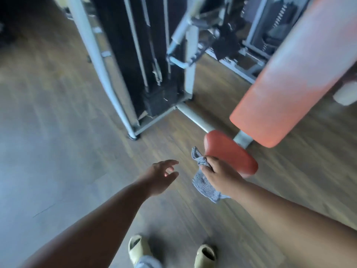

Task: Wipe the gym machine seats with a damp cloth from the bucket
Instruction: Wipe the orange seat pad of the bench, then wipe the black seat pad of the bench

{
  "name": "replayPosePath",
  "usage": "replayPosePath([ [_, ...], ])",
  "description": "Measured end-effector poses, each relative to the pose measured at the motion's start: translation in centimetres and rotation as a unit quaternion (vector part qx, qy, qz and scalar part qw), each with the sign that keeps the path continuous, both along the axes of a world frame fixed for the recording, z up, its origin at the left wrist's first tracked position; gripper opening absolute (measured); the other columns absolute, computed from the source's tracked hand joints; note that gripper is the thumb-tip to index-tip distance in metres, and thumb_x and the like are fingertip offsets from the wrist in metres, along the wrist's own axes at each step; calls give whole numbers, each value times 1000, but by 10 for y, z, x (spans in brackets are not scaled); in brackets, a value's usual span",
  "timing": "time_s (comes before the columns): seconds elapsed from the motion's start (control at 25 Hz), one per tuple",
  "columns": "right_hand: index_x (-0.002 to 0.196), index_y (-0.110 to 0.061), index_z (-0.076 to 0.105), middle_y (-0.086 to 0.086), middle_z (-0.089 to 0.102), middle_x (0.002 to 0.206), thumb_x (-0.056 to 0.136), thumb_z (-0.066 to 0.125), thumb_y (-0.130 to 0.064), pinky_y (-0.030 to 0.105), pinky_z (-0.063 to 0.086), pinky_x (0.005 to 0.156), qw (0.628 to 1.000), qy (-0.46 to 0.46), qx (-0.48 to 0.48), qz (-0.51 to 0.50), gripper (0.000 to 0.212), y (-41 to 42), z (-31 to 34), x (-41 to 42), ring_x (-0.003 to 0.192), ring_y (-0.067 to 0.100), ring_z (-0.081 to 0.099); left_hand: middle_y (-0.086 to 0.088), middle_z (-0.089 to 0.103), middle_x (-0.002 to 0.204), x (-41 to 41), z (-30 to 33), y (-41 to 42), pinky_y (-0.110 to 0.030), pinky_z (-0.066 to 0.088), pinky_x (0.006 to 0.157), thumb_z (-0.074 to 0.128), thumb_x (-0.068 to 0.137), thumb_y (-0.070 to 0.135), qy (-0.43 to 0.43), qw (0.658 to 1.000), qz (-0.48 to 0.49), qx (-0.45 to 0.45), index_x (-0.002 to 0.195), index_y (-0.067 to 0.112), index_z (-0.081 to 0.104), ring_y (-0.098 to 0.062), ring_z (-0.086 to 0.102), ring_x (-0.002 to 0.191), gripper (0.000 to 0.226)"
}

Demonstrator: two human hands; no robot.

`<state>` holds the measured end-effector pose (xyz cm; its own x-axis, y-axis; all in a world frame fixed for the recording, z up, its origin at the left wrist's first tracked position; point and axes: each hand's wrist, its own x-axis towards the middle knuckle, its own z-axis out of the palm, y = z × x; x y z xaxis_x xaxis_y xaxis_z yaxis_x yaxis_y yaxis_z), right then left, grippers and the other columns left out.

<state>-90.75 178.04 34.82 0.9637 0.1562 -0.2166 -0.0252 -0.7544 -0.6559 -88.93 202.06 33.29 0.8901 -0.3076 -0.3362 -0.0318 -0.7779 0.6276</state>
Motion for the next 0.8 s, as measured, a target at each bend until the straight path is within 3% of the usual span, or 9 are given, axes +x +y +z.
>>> replayPosePath([
  [0.08,97,-23,62,-8,65,88,94,49,-36,28,42,68,999,-25,-14,47,19,40,34,3,76,8,59,14,65,118,-15,40,49,-26,50,86,55,94,47,-43,998,3,54,133,40,55,-7,64,97,39],
  [0.16,115,-22,64,-3,67,112,94,51,-34,31,48,84,991,-57,-48,107,27,95,60,5,101,16,62,14,63,124,-36,72,116,-28,49,88,50,93,54,-97,986,14,133,134,41,52,-12,62,108,43],
  [0.24,122,-24,61,-3,64,123,93,48,-38,33,47,92,981,-79,-78,157,34,157,81,8,112,18,59,13,61,128,-58,96,189,-29,48,91,46,93,57,-125,974,40,186,135,40,51,-15,60,114,45],
  [0.48,136,-25,53,-6,57,137,94,45,-39,30,45,97,949,-163,-94,253,45,368,119,5,121,17,54,13,63,124,-133,142,421,-31,47,89,41,91,61,-143,943,120,274,130,39,54,-16,62,110,47],
  [0.6,134,-25,53,-6,59,134,95,43,-40,29,43,94,937,-191,-91,277,43,461,128,7,120,16,54,13,65,119,-152,155,511,-30,47,83,39,88,63,-144,932,154,295,127,39,56,-15,64,104,49],
  [0.8,136,-24,53,-5,60,133,95,44,-40,27,41,94,930,-210,-55,296,45,570,129,55,120,16,54,16,66,116,-102,152,595,-27,49,79,37,88,65,-144,935,164,279,126,39,57,-11,64,99,50],
])
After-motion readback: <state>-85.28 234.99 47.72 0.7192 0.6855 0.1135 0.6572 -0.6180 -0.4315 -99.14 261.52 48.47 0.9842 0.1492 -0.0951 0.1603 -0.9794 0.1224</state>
